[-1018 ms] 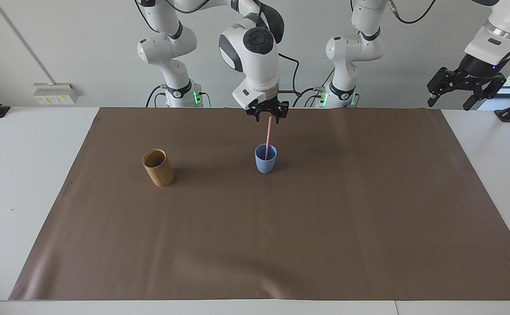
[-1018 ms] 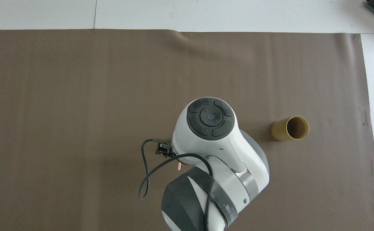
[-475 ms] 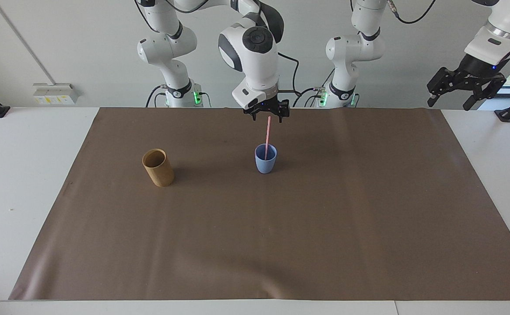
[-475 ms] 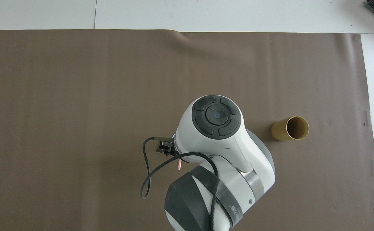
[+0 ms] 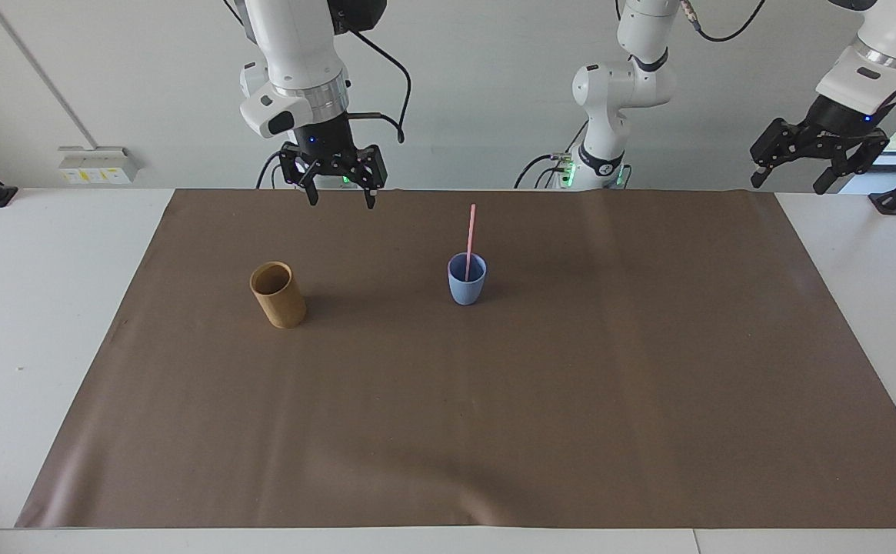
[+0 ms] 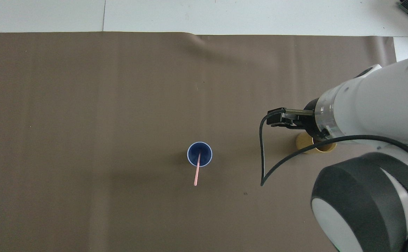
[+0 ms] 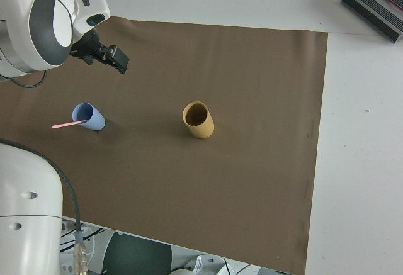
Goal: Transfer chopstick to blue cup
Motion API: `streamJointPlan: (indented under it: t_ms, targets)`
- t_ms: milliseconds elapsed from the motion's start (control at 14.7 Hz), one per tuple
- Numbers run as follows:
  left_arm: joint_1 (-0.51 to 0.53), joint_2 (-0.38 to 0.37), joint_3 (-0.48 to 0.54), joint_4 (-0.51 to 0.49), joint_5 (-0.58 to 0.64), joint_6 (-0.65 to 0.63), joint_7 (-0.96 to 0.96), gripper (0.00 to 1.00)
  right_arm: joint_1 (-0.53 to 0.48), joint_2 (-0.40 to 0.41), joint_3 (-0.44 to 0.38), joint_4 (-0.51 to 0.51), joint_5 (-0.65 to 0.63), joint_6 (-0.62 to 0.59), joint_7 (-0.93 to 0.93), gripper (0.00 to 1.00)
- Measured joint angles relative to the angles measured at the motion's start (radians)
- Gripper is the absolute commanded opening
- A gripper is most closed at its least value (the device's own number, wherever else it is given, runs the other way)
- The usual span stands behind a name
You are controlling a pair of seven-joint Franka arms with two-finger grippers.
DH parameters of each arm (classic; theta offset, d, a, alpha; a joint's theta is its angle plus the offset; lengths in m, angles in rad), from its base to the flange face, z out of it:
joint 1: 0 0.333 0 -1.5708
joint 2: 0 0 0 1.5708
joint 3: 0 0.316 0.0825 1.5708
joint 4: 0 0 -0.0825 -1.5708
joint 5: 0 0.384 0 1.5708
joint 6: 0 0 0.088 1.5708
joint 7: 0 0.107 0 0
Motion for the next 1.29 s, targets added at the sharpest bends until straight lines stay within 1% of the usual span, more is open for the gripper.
streamJointPlan:
  t_ms: [204, 475, 611, 746, 882, 1086, 1221, 1289]
  targets:
    - [0.000, 0.000, 0.000, 0.000, 0.000, 0.000, 0.000, 1.00, -0.018, -0.012, -0.009, 0.060, -0.001, -0.040, 0.025, 1.00]
    - [0.000, 0.000, 0.000, 0.000, 0.000, 0.000, 0.000, 1.00, -0.108, -0.084, -0.029, 0.094, -0.001, -0.081, 0.026, 1.00]
    - [0.000, 0.000, 0.000, 0.000, 0.000, 0.000, 0.000, 1.00, -0.134, -0.119, -0.062, 0.095, -0.001, -0.117, 0.026, 1.00]
    - [0.000, 0.000, 0.000, 0.000, 0.000, 0.000, 0.000, 1.00, -0.142, -0.134, -0.110, 0.095, -0.001, -0.144, 0.014, 1.00]
    - [0.000, 0.000, 0.000, 0.000, 0.000, -0.001, 0.000, 1.00, -0.145, -0.135, -0.153, 0.095, -0.001, -0.165, -0.037, 1.00]
    - [0.000, 0.000, 0.000, 0.000, 0.000, -0.001, 0.000, 1.00, -0.146, -0.135, -0.217, 0.094, -0.002, -0.215, -0.201, 1.00]
    - [0.000, 0.000, 0.000, 0.000, 0.000, -0.001, 0.000, 1.00, -0.146, -0.132, -0.232, 0.076, -0.003, -0.244, -0.301, 1.00]
    - [0.000, 0.000, 0.000, 0.000, 0.000, -0.001, 0.000, 1.00, -0.144, -0.127, -0.230, 0.061, -0.003, -0.246, -0.319, 1.00]
